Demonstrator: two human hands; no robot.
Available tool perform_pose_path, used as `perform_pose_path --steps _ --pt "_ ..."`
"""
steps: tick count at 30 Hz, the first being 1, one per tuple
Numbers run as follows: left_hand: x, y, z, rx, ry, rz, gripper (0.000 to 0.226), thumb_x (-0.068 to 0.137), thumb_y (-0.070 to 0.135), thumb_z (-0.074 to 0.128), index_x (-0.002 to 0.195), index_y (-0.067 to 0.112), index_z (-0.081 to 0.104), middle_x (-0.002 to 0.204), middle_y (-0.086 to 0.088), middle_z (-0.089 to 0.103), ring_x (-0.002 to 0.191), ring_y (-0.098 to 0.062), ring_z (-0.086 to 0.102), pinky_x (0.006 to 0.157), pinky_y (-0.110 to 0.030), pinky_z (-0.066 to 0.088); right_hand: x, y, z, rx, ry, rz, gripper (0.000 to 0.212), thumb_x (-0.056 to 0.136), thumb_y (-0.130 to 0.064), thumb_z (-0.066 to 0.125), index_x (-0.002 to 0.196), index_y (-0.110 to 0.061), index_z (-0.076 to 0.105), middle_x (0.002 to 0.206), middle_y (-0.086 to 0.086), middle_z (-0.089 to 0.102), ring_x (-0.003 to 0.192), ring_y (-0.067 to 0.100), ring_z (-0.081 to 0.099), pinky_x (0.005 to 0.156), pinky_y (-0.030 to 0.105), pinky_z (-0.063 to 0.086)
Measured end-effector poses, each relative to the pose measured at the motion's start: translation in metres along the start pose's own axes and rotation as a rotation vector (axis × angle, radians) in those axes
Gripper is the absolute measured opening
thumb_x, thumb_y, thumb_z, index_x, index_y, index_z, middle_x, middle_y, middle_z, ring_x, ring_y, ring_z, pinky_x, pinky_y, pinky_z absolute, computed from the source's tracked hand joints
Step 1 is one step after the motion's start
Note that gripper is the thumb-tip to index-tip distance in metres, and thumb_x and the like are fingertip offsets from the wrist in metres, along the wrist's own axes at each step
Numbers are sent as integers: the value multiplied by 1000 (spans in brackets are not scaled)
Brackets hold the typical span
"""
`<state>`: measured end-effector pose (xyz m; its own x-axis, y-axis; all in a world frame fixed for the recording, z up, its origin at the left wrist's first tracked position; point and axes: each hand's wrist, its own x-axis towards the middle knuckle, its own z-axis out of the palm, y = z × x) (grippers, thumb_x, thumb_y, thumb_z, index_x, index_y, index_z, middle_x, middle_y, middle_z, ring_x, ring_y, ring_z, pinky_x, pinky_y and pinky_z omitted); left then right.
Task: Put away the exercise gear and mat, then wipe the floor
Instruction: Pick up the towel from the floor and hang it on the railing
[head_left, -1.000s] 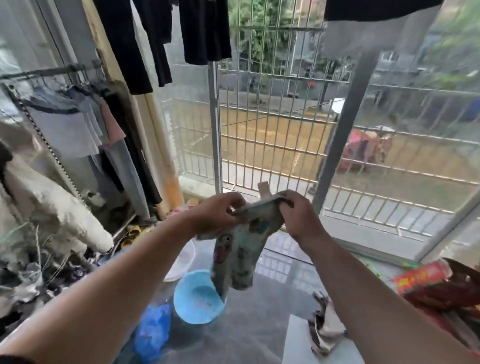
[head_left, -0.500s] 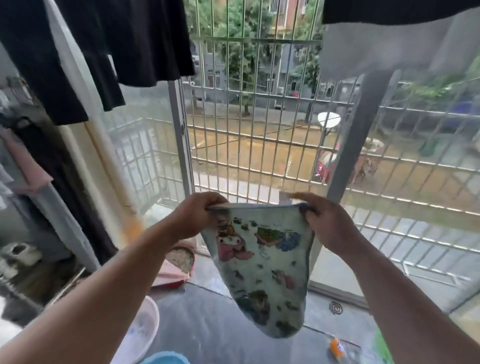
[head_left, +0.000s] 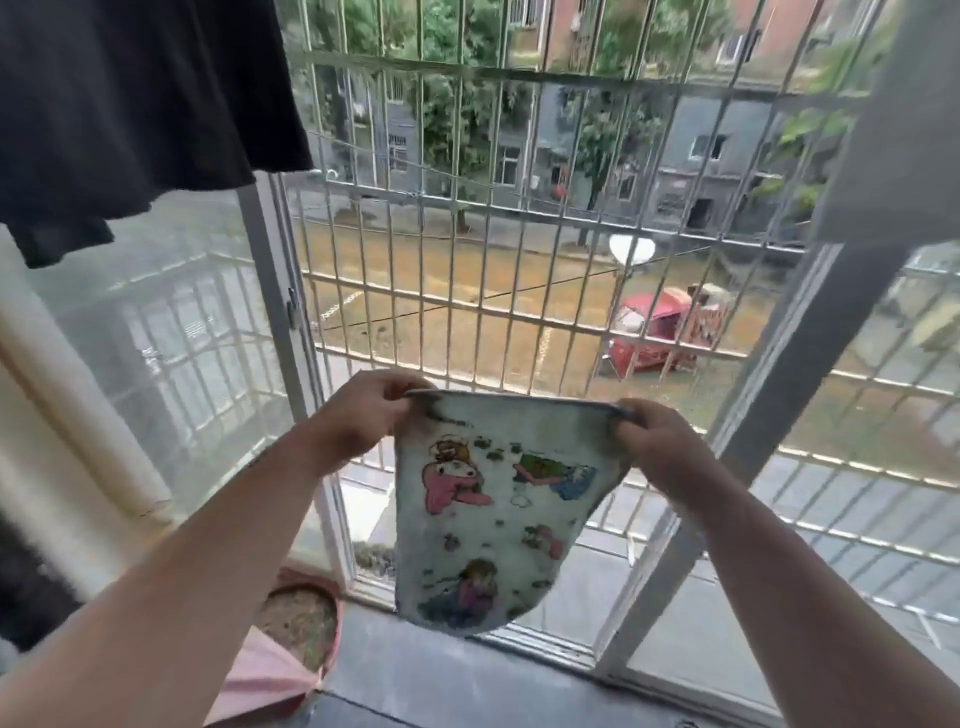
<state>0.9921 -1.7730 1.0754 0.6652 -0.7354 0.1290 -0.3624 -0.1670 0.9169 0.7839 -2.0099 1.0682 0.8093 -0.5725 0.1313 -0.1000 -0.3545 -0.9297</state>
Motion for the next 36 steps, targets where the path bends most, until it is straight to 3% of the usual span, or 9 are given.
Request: perform_pose_path --steps 4,8,12,16,20,23,25,28,36 --pt "105 -11 -33 -69 -49 -2 13 95 10 60 99 7 72 88 -5 76 79 -13 71 61 -19 53 96 12 9 -51 148 15 22 86 -5 54 85 -14 74 75 -3 73 68 8 65 67 32 54" --pt "202 -3 -52 -23 -39 -1 17 98 12 55 94 16 71 82 4 73 71 -7 69 56 -17 53 186 13 3 -194 279 -12 23 84 -20 54 89 -26 75 77 -10 74 76 9 66 71 30 52" --pt "282 5 -60 128 -19 36 18 99 17 53 92 21 69 90 5 69 84 -8 64 70 -17 51 254 4 -13 -253 322 -64 25 87 -8 54 83 -23 73 68 -13 69 64 2 59 63 25 48" --pt "365 13 -56 310 95 129 13 98 24 56 101 23 69 84 11 63 77 -3 55 63 -11 38 329 1 -37 -352 348 -156 23 87 -2 52 79 -14 69 67 -4 66 65 6 57 57 20 42" --pt "440 19 -50 308 216 188 12 94 33 62 96 25 70 80 13 65 76 -6 60 64 -21 45 393 3 -65 -537 447 -197 19 92 -17 56 86 -29 70 63 -17 62 62 -2 57 52 14 35" --pt "487 27 -42 534 247 218 7 94 41 59 89 40 63 73 14 62 70 -20 66 59 -31 51 441 7 -87 -780 586 -200 19 91 -35 57 100 -32 73 68 -8 59 66 20 59 57 29 36" --pt "517 31 -39 545 299 212 17 95 42 57 86 33 69 67 9 65 63 -20 65 57 -32 51 470 3 -100 -783 652 -187 28 91 -47 54 89 -26 71 59 -6 58 65 28 61 56 34 44" --pt "556 42 -33 177 292 121 25 95 39 59 85 19 70 58 0 68 52 -19 64 53 -33 55 509 -6 -114 -467 584 -141 47 92 -55 50 73 -15 67 51 1 63 53 25 65 56 42 54" --pt "646 65 -10 -703 255 100 19 97 16 58 103 -2 62 91 -18 74 81 -30 74 69 -40 60 582 -32 -118 260 618 -191 22 99 -30 56 86 -16 67 79 4 76 70 22 74 56 34 57"
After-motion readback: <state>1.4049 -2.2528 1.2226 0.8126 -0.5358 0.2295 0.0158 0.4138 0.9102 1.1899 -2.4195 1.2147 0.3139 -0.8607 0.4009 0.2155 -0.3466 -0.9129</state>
